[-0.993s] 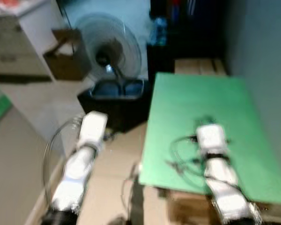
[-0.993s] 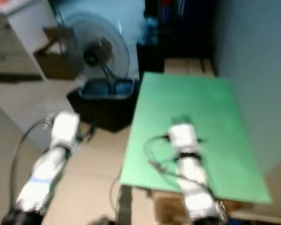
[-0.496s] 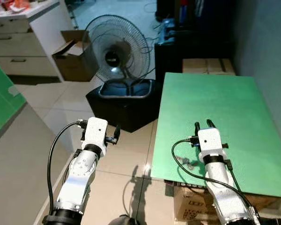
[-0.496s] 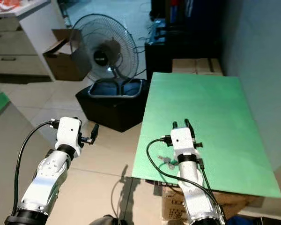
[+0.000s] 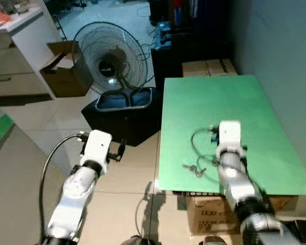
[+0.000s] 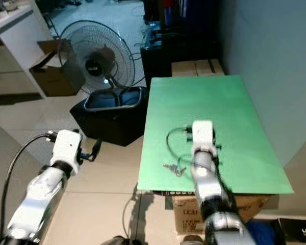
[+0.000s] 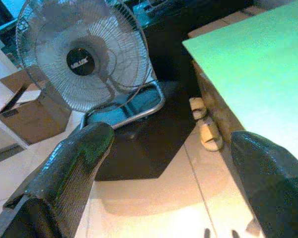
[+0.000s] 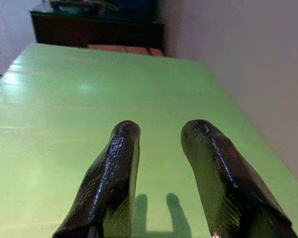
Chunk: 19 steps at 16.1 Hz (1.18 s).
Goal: Hang keys on a hook
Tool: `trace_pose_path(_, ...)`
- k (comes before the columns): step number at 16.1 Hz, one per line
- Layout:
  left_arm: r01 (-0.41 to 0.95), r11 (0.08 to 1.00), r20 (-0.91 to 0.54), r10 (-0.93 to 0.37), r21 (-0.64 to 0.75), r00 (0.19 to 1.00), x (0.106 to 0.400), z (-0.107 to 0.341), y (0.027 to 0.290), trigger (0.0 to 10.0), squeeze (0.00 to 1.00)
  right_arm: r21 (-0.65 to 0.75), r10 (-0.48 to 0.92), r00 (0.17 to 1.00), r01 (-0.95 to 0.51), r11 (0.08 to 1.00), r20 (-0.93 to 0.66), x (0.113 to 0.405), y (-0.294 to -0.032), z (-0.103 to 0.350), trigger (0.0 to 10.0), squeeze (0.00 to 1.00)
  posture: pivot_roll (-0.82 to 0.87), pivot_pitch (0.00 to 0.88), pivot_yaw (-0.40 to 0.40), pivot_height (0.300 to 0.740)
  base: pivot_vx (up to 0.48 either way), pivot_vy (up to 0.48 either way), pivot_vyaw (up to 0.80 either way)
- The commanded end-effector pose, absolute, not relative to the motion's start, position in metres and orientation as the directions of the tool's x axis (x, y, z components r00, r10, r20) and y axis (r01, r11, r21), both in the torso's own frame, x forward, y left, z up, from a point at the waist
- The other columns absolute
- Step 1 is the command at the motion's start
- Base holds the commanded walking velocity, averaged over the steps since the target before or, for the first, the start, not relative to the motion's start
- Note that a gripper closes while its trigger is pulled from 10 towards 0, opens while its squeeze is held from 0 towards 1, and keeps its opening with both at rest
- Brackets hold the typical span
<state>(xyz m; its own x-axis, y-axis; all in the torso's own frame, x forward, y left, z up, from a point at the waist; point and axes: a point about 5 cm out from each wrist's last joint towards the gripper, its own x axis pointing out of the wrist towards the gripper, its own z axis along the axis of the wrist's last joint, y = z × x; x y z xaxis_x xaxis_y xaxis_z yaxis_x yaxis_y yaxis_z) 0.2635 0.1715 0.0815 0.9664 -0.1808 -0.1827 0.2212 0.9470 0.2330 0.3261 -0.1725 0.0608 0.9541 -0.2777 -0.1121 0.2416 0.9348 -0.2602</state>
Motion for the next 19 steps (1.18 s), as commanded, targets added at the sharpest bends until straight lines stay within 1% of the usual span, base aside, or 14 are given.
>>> trace_pose_path(1,0.215,0.944,-0.192,-0.169,0.252,0.967,0.262,0.084,0.179,10.0,0.00,-0.239,-0.287,0.945,0.246,0.940,-0.156,0.325,-0.169,0.054,10.0,0.00,-0.14,0.000,0.194,0.713,0.000,0.000,0.00)
trace_pose_path(2,0.213,0.940,-0.202,-0.161,0.268,0.966,0.255,0.085,0.186,10.0,0.00,-0.196,-0.298,0.932,0.260,0.946,-0.204,0.327,-0.165,0.050,10.0,0.00,-0.11,0.016,0.193,0.713,0.000,0.000,0.00)
trace_pose_path(4,0.210,0.937,-0.210,-0.154,0.277,0.965,0.249,0.085,0.189,10.0,0.00,-0.173,-0.293,0.925,0.256,0.951,-0.243,0.327,-0.158,0.044,10.0,0.00,-0.09,0.028,0.192,0.713,0.000,0.000,0.00)
trace_pose_path(6,0.203,0.936,-0.218,-0.143,0.286,0.965,0.241,0.090,0.196,10.0,0.00,-0.135,-0.310,0.899,0.281,0.950,-0.308,0.323,-0.154,0.034,10.0,0.00,-0.06,0.052,0.184,0.713,0.000,0.000,0.00)
trace_pose_path(11,0.197,0.937,-0.242,-0.127,0.288,0.962,0.226,0.090,0.198,10.0,0.00,-0.157,-0.314,0.869,0.274,0.949,-0.383,0.305,-0.149,0.012,10.0,0.00,-0.04,0.091,0.166,0.713,0.000,0.000,0.00)
trace_pose_path(13,0.195,0.938,-0.247,-0.124,0.288,0.961,0.225,0.091,0.197,10.0,0.00,-0.181,-0.364,0.853,0.318,0.931,-0.373,0.302,-0.152,0.009,10.0,0.00,-0.05,0.094,0.163,0.713,0.000,0.000,0.00)
trace_pose_path(15,0.198,0.937,-0.252,-0.125,0.288,0.960,0.224,0.091,0.196,10.0,0.00,-0.252,-0.434,0.834,0.364,0.897,-0.341,0.292,-0.157,0.004,10.0,0.00,-0.05,0.094,0.159,0.713,0.000,0.000,0.00)
trace_pose_path(19,0.208,0.936,-0.258,-0.134,0.284,0.957,0.223,0.091,0.194,10.0,0.00,-0.327,-0.467,0.825,0.367,0.871,-0.318,0.282,-0.158,-0.003,10.0,0.00,-0.06,0.107,0.167,0.713,0.000,0.000,0.00)
